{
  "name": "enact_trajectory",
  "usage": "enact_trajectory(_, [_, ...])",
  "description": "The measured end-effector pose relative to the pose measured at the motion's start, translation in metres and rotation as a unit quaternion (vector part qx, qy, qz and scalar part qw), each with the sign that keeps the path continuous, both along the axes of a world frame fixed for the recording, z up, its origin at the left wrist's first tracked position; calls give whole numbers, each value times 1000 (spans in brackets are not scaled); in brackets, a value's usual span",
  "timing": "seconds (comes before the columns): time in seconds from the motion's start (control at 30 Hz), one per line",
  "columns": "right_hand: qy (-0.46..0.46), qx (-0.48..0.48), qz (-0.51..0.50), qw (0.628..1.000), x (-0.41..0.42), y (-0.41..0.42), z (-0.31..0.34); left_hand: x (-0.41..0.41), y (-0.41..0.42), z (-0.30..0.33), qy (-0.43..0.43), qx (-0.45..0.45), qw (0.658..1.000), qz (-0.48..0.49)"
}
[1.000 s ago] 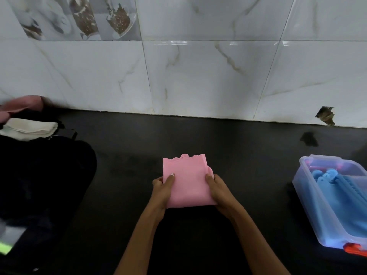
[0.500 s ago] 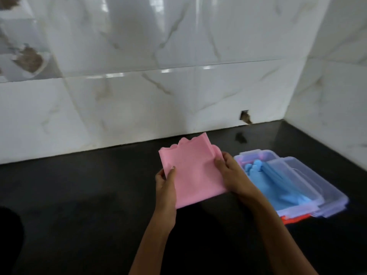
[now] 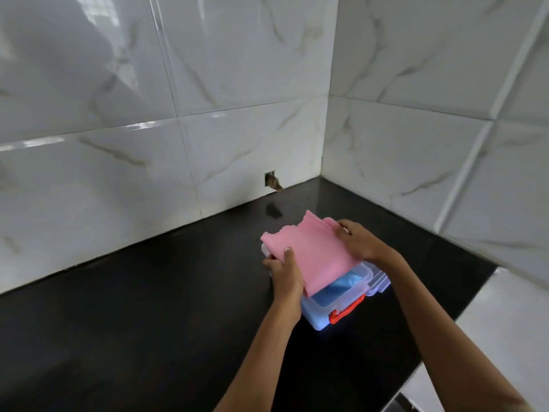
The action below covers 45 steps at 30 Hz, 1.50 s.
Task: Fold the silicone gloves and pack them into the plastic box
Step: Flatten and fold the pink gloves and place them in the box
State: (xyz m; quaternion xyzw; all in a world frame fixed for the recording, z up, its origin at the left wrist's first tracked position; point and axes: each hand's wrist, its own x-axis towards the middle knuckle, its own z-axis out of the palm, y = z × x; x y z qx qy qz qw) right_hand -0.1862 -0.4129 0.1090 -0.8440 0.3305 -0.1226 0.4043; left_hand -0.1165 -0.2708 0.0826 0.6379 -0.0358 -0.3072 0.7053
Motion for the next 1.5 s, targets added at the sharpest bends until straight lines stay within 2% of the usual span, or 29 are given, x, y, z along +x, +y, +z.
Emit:
enact_trajectory(0.17, [24,-18,5,1000,-5,3,-20,-7,-8,4,-162,95,981,-44])
enact_trajectory(0.27, [47,-39,16,998,3,13,-25,-7,-2,7,-223,156,961,-47])
enact_trajectory(0.4, [49,-54,31,997,24,41,-30,1,23,11,-272,229,934,-30])
enact_trajectory(0.6, [-6,-83,19,996,62,120,-36,22,83,0,-305,316,896,67])
enact_trajectory(0.7, [-15,-90,-12,996,76,162,-37,28,112,-9,-348,351,862,110])
enact_trajectory(0.83, [-14,-211,42,977,82,203,-48,30,141,-18,-418,412,802,116])
enact_trajectory(0.93, [2,-305,93,948,89,214,-52,28,158,-20,-463,447,759,99])
enact_trajectory(1.0, [36,-391,137,910,92,214,-52,29,166,-14,-504,486,708,95])
enact_trajectory(1.03, [56,-419,156,893,93,212,-52,29,169,-10,-511,534,669,79])
enact_trajectory(1.07, [72,-430,171,883,94,210,-52,29,170,-9,-502,568,651,45])
enact_trajectory(1.2, [111,-439,189,871,99,205,-54,44,170,-22,-446,605,659,-27])
enact_trajectory(1.3, [161,-450,202,855,103,203,-55,46,166,-22,-431,641,633,-48])
enact_trajectory(1.43, [196,-515,232,802,107,203,-55,48,161,-20,-398,684,608,-71])
enact_trajectory(1.5, [228,-538,243,774,111,204,-55,48,158,-21,-387,711,581,-88])
